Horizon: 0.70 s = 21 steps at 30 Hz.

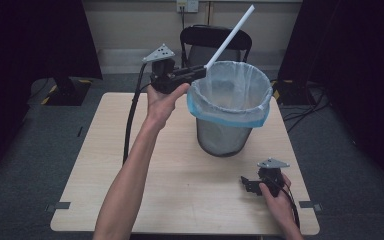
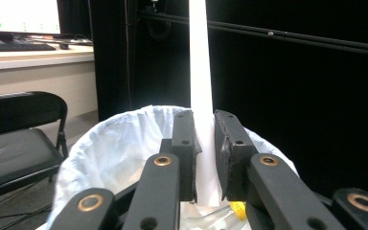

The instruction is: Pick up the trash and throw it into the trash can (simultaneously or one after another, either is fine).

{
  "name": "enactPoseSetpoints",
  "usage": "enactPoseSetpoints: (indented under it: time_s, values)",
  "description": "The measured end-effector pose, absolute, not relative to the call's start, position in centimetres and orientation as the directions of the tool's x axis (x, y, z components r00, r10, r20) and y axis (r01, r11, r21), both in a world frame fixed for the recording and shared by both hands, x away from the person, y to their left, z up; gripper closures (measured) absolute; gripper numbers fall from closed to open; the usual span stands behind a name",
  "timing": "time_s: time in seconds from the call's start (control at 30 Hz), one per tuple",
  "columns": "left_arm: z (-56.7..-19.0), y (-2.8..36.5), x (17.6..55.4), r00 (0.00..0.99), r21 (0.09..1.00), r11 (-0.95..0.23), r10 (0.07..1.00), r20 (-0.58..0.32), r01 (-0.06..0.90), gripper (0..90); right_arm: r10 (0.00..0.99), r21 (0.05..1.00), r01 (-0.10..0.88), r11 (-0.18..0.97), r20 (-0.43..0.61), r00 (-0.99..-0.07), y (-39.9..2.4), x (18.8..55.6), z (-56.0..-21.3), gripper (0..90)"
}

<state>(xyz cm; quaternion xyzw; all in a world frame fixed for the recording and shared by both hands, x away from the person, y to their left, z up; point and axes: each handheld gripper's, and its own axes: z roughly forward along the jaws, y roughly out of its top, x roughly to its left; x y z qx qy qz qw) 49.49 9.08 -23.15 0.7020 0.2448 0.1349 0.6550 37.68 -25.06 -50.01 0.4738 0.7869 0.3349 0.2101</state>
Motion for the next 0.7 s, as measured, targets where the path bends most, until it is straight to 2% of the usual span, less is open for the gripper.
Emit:
enactPoseSetpoints:
  time_s: [0.7]
  values:
    - [-24.5, 5.8, 50.2, 0.877, 0.967, -0.113, 0.454, -0.155, 0.230, 77.7, 0.886, 0.726, 0.605, 0.327, -0.013, -0.463, -25.1, 37.7, -50.0, 9.3]
